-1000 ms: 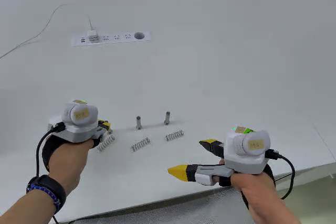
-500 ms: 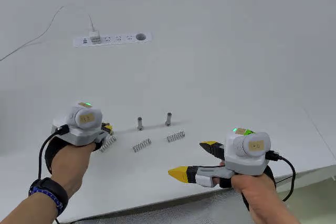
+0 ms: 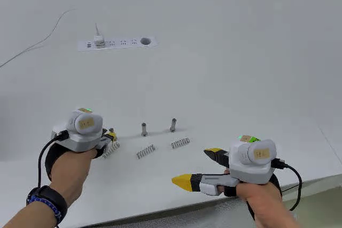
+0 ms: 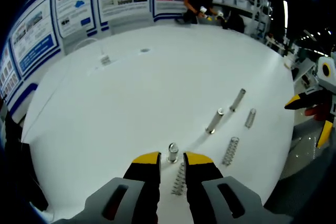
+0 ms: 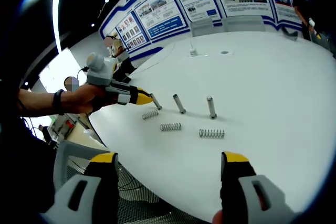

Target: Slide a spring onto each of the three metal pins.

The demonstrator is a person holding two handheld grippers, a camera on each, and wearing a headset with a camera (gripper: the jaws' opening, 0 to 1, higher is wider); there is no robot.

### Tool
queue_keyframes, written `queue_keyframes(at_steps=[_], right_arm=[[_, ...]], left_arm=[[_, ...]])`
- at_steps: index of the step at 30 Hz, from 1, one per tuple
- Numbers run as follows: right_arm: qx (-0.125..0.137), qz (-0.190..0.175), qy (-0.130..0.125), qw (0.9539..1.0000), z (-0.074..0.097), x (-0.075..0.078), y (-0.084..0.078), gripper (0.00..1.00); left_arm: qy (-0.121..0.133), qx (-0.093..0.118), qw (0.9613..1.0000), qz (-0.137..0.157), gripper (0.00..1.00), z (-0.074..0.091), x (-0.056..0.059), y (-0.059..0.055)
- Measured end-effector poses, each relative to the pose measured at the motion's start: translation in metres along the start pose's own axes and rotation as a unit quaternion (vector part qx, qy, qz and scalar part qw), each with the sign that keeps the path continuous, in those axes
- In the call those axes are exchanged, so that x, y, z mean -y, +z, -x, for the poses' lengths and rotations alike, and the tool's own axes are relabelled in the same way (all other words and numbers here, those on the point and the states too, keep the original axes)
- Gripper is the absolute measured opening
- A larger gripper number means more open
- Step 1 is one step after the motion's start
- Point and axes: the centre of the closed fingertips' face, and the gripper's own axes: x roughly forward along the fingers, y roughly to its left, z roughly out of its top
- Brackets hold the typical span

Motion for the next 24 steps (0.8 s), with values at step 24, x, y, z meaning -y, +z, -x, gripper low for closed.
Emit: queue_keyframes(at_steps=[24], right_arm=[[-0.001, 0.001, 0.0, 1.0, -0.001, 0.0, -0.002, 0.81]], left_arm=[[-0.029, -0.012, 0.9993, 0.021, 0.45, 0.025, 0.003, -0.032]])
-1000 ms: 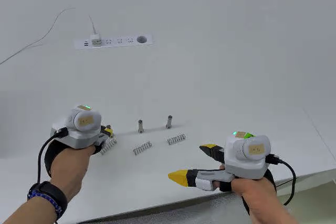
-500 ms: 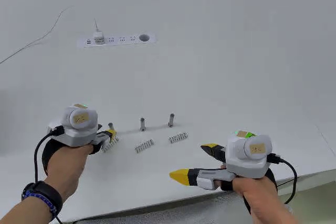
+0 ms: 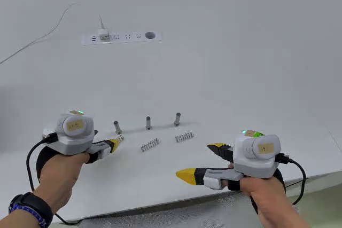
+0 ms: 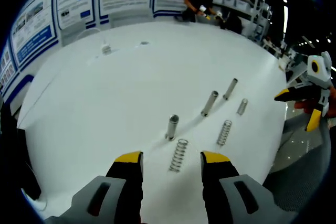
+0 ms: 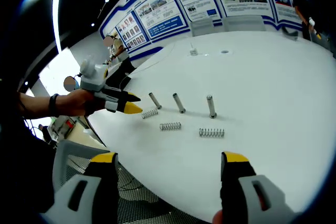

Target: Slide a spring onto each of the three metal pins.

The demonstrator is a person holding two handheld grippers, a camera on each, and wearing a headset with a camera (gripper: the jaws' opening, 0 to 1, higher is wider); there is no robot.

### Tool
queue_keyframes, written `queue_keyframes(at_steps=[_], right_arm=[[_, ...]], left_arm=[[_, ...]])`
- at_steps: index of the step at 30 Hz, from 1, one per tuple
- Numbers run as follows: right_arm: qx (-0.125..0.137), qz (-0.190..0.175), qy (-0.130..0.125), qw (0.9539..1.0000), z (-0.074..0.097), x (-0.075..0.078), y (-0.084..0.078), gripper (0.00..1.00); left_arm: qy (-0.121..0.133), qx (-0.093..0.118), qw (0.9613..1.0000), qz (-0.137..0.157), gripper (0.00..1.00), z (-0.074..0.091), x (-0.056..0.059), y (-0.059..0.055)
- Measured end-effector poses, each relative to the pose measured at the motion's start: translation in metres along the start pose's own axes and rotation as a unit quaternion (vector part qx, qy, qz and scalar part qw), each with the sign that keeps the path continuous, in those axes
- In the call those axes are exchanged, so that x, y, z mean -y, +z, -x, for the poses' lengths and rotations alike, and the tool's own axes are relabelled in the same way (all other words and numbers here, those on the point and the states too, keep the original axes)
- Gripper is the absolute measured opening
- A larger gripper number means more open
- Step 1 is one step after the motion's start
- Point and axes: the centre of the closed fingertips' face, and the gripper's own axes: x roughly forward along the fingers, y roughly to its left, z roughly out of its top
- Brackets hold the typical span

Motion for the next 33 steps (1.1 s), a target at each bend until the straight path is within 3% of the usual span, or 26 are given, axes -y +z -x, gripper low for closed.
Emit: queue_keyframes(at_steps=[7, 19, 23, 26, 33], right_arm=[[-0.001, 0.002, 0.002, 1.0, -0.001, -0.002, 0.001, 0.81], [-0.001, 0.003, 0.0, 1.0, 0.0, -0.002, 0.001, 0.81], [-0.001, 0.003, -0.001, 1.0, 0.001, -0.001, 0.0, 0.81], [-0.001, 0.002, -0.001, 1.0, 0.001, -0.001, 0.0, 0.81], [-0.001, 0.003, -0.002, 1.0, 0.002, -0.002, -0.001, 0.81]], left_arm=[[-0.008, -0.011, 0.9998, 0.011, 0.52, 0.002, 0.0, -0.013], [-0.02, -0.018, 0.9996, -0.003, 0.56, 0.001, 0.003, -0.015], [-0.046, -0.02, 0.9982, -0.032, 0.58, -0.002, 0.012, -0.013], [-0.051, -0.026, 0.9964, -0.062, 0.56, -0.004, 0.015, -0.013], [-0.06, -0.035, 0.9945, -0.079, 0.52, -0.012, 0.01, -0.017]])
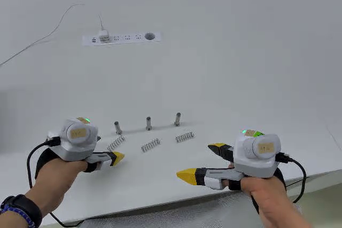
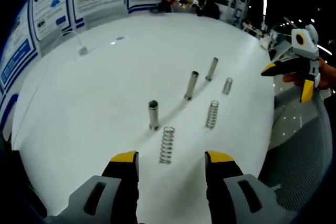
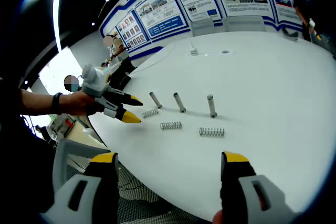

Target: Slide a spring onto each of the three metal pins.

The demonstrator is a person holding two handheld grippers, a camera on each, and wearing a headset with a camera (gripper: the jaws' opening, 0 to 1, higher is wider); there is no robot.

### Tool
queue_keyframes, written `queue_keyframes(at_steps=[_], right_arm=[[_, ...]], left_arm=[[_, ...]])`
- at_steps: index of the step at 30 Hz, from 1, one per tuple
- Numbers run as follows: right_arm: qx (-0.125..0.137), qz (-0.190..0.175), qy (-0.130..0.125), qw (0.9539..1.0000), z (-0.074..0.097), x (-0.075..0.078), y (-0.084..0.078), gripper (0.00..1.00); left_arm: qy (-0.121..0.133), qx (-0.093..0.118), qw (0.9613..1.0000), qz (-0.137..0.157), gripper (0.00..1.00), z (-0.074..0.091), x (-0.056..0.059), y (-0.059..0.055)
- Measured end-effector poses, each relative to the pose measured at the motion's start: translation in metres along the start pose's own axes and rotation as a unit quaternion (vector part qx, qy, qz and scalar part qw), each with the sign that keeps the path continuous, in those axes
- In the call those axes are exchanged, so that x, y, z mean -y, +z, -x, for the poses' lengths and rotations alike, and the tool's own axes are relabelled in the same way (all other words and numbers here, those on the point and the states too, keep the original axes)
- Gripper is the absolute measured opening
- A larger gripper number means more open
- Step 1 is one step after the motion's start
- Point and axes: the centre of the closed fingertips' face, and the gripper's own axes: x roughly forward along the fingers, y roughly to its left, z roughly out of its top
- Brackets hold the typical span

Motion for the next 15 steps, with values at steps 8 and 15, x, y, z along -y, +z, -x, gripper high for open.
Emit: queue_keyframes(at_steps=[8, 15], right_arm=[[0.0, -0.003, -0.003, 1.0, 0.001, 0.002, 0.0, 0.81], [-0.001, -0.002, -0.002, 1.0, 0.001, 0.002, 0.001, 0.81]], left_arm=[[-0.011, -0.011, 0.9997, -0.019, 0.35, -0.013, -0.003, -0.003], [-0.013, -0.013, 0.9995, -0.025, 0.26, -0.022, -0.003, -0.003]])
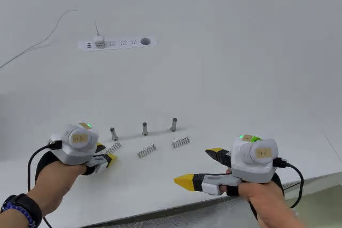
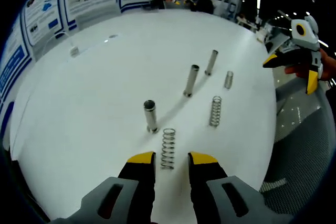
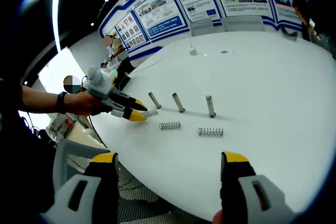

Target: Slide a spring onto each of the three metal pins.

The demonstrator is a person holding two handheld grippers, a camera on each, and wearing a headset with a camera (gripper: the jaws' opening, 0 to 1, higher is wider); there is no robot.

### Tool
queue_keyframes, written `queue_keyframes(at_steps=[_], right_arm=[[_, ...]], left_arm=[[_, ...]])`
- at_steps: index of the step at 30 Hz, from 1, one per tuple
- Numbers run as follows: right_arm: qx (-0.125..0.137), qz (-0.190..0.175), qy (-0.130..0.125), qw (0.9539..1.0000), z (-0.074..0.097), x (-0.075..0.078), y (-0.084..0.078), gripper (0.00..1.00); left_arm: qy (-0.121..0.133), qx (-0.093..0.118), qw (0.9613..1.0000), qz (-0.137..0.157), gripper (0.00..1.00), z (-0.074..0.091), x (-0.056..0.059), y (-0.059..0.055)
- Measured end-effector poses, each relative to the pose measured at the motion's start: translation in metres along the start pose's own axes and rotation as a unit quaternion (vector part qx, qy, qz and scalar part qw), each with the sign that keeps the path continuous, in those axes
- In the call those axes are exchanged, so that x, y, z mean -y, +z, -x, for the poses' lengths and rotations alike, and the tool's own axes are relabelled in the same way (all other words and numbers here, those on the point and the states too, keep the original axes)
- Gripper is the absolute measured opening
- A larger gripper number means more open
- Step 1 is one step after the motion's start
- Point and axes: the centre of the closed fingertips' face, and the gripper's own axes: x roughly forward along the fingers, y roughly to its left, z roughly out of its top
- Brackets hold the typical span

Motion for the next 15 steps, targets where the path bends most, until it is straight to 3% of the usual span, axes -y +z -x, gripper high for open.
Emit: queue_keyframes(at_steps=[11, 15], right_arm=[[-0.002, 0.0, 0.001, 1.0, -0.0011, 0.0009, 0.0002, 0.81], [-0.003, 0.0, 0.001, 1.0, -0.0014, 0.0008, 0.0002, 0.81]], left_arm=[[0.01, -0.012, 0.9999, -0.004, 0.12, -0.0055, -0.0018, -0.0057], [0.014, -0.016, 0.9997, -0.008, 0.11, -0.0039, -0.0025, -0.0066]])
